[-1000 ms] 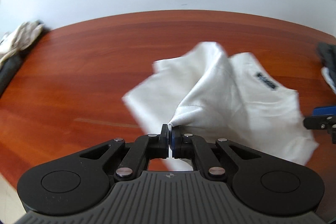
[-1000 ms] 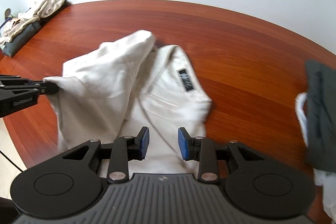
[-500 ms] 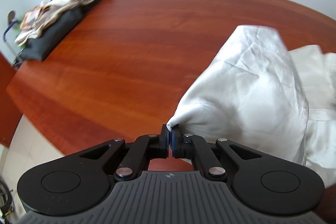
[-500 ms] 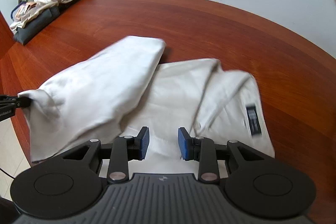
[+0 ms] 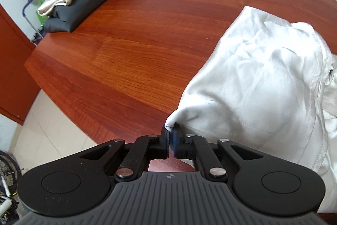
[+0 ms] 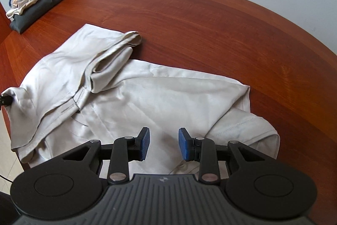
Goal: Fold clothes
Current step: 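Lower the shirt with the left gripper and open it on the table, then grasp a shirt edge with the left gripper and pull it outward to spread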
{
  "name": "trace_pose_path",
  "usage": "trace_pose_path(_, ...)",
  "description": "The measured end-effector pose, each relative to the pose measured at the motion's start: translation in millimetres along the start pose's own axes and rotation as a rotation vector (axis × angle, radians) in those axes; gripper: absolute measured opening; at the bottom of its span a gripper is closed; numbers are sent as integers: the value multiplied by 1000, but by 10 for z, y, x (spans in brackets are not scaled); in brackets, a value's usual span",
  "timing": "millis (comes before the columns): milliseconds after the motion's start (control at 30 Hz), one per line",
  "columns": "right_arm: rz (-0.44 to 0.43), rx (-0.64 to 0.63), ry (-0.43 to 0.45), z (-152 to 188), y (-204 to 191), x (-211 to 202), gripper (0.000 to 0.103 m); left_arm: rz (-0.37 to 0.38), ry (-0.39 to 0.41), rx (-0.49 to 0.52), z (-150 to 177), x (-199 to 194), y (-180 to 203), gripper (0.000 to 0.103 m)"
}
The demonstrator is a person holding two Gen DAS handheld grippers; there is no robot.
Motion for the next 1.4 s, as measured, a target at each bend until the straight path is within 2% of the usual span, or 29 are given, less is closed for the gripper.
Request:
trace_pose_path(67,-1,2,-2,10,-18,29,39,33,3,8,-56,3,6,37)
trace_pose_path(133,-2,1,-1,17,-40,59,42,67,22,35,-124,-54,53,49)
trace_pose_path(233,-5,-4,-2,25,-61,88,47,128,58,84,-238,-189,213,57)
trace_pose_path(367,0,-13,-1,8,-64,114,52,198,100,159,-371,-334,501,61)
trace_pose_path(600,45,-25,-1,-10,102,140,64,269,127,236,-477,-395,943,62)
trace_pose_path(800,64,-30,-12,25,261,130,65,322,112,291,-459,-361,1315,63)
trace_pose_path(933,47,-27,-16,72,280,101,65,349,88,331,-377,-313,1477,64)
trace_pose_path(1200,-28,-62,-22,145,108,38,67,336,35,389,-211,-104,1614,64)
trace_pose_path(1300,-49,-83,-25,167,20,33,67,327,33,401,-179,-54,1601,57)
trace_pose_path(1367,-62,-102,-27,182,-44,35,67,318,35,408,-166,-31,1585,40)
trace_pose_path(1400,-68,-111,-28,189,-75,35,67,311,35,412,-163,-19,1576,35)
Point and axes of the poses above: each gripper's, at about its wrist camera, not at the fingertips, and x roughly the way its jaws point, y to its right, z to its underside, the point moved 10 cm from there along x, roughly the way its jaws point, and after that the axes turned 4 degrees about y, right-handed, at the moved point
